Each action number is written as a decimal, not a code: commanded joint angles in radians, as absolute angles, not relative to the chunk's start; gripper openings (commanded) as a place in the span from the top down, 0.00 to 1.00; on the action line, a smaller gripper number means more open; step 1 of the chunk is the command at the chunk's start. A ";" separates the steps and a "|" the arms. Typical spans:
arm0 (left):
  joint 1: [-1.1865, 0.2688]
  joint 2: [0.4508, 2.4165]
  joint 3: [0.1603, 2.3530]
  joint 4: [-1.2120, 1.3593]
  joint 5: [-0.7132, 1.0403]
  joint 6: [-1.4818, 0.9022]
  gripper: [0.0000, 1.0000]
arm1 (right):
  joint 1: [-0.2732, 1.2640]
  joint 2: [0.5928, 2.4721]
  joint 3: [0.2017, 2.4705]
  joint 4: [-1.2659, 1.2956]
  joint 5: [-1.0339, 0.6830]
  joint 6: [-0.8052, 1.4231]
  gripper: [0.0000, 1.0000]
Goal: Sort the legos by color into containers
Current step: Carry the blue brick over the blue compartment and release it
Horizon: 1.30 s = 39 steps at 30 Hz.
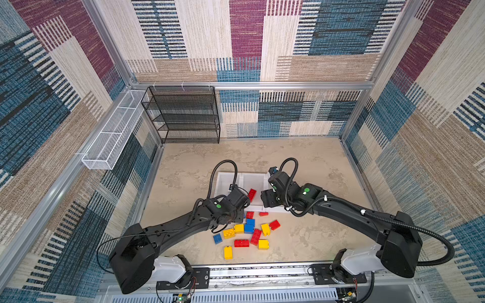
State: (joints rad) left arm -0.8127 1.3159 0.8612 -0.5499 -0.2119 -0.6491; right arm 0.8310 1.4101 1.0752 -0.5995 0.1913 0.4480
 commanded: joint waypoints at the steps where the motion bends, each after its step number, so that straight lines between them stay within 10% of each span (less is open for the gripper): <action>1: -0.749 1.267 0.884 -0.575 -0.247 -0.577 0.56 | 0.831 1.399 1.077 -0.591 0.203 0.460 0.15; 24: -0.512 1.546 1.012 -0.472 -0.099 -0.432 0.57 | 0.831 1.355 1.058 -0.620 0.226 0.484 0.15; 39: -0.512 1.416 0.939 -0.484 -0.113 -0.474 0.35 | 0.831 1.373 1.073 -0.623 0.222 0.477 0.14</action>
State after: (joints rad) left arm -0.5129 1.4464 0.9531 -0.4839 -0.1017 -0.4500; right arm 0.8307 1.3705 1.0653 -0.6262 0.2195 0.4702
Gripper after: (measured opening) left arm 0.653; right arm 0.858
